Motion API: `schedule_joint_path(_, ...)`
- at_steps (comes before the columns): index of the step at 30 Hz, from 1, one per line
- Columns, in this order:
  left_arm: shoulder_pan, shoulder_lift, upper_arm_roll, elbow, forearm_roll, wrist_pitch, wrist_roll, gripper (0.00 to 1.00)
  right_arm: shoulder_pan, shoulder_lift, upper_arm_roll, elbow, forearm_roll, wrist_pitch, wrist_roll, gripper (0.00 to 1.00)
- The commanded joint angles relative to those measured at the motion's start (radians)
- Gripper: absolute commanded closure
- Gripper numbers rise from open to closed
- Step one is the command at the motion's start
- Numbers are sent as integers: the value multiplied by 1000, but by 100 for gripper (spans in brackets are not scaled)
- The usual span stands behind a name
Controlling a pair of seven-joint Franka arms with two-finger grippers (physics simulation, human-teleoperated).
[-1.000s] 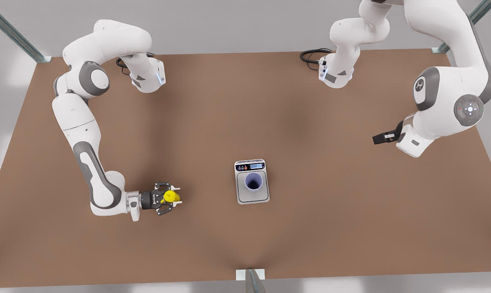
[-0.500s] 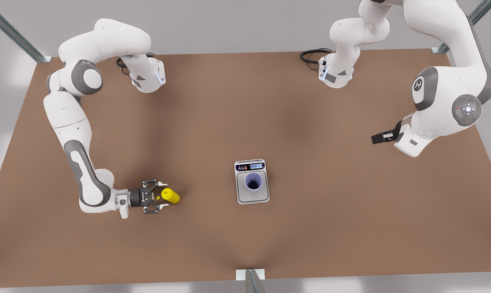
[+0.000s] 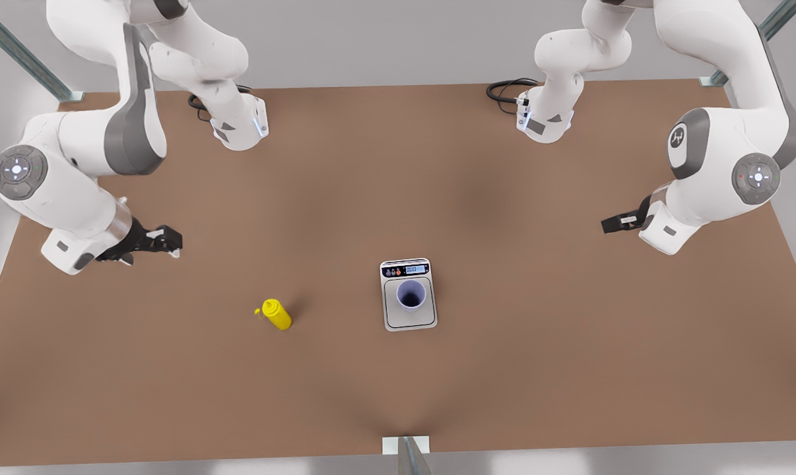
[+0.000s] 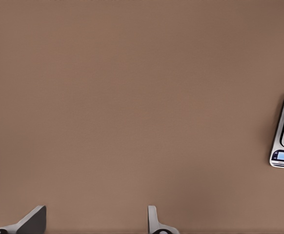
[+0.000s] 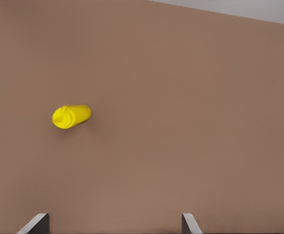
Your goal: Move cup to the weight, pick up sauce bottle, pour sauce
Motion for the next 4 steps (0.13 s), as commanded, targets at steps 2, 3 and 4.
schedule_joint_path(2,0,0,-1,0,0,1,0,0,-3,1,-1,74,-13,-64,47,0)
schedule_joint_path(3,0,0,1,0,0,0,0,0,-4,21,-1,117,-14,-67,45,0)
schedule_joint_path(4,0,0,1,0,0,0,0,0,-11,24,-1,119,-10,-67,45,0)
